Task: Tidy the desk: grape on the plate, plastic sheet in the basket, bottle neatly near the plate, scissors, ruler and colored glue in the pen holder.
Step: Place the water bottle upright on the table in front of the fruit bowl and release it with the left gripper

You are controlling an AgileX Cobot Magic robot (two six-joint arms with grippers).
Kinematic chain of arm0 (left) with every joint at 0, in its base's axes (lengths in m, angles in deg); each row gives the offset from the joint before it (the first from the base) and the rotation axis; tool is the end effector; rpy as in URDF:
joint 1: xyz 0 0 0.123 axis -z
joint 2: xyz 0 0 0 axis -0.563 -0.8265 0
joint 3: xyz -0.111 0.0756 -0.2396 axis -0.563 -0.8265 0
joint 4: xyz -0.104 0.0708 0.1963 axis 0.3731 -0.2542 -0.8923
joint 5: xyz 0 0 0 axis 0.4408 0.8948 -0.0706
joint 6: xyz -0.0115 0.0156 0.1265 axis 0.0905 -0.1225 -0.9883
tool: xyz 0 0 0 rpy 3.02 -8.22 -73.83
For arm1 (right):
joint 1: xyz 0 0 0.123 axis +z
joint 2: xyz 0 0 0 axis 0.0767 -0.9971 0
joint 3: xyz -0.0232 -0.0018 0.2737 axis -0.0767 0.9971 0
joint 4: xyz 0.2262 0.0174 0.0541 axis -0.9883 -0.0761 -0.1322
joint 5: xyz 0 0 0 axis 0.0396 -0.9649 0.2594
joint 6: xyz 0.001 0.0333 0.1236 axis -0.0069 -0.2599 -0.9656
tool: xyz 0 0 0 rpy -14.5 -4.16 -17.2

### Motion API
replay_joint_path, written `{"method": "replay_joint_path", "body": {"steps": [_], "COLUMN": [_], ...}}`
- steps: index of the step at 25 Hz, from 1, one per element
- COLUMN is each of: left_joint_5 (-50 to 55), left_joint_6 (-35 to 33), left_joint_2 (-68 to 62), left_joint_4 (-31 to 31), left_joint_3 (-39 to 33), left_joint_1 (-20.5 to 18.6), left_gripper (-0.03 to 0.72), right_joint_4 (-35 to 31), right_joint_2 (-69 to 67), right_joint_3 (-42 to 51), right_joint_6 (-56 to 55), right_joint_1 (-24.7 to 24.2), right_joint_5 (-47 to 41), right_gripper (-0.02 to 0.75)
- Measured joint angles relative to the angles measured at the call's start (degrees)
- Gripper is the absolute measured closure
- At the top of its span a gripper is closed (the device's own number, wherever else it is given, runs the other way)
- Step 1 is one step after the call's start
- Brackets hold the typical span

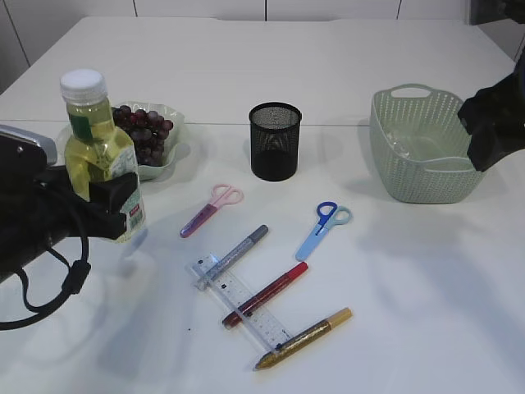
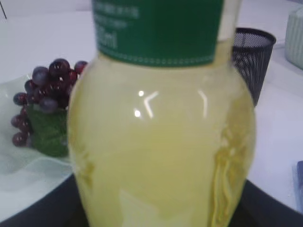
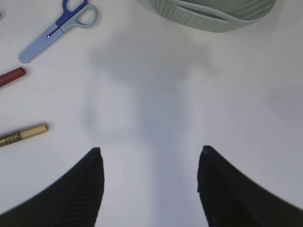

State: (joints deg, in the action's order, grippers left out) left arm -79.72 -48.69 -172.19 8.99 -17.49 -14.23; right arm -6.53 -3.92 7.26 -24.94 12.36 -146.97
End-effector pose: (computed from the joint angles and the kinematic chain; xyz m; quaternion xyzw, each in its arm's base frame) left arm 0.2975 -0.1086 0.1375 0.1419 0.7635 -0.1040 0.6213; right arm 0.2669 0.0621 0.2882 -0.1186 0.9741 -0.0382 0.1886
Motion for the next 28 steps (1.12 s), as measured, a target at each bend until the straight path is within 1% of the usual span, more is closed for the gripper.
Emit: {"method": "replay_joint_path", "body": {"steps": [3, 8, 12, 20, 24, 28], "left_joint_5": [0.1, -0.1, -1.0, -8.5, -9.0, -9.0], "left_joint_6": [0.3, 0.5, 1.0, 1.0, 1.3, 1.3], "left_joint_2": [-2.2, -4.7, -7.8, -14.7, -15.3, -15.3], "left_joint_4": [-0.5, -4.8, -6.6, -8.0, -8.0, -8.0], "left_joint_3": [0.0, 0.1, 0.3, 3.5, 4.0, 4.0], "left_joint_1": [-1.2, -5.0, -7.0, -7.3, -7.3, -7.3], "left_gripper": [0.259, 0.259, 0.26, 0.26, 0.256, 0.224], "right_joint_4": [0.1, 0.3, 0.3, 0.3, 0.3, 0.3], "right_joint_2": [0.0, 0.0, 0.0, 0.0, 0.0, 0.0], "right_joint_3": [0.0, 0.0, 0.0, 0.0, 0.0, 0.0], "right_joint_6": [0.0, 0.0, 0.0, 0.0, 0.0, 0.0], "right_joint_1": [0.0, 0.0, 0.0, 0.0, 0.0, 0.0], "right_joint_5": [0.0, 0.0, 0.0, 0.0, 0.0, 0.0], "right_gripper": [0.248, 0.248, 0.248, 0.248, 0.248, 0.248]}}
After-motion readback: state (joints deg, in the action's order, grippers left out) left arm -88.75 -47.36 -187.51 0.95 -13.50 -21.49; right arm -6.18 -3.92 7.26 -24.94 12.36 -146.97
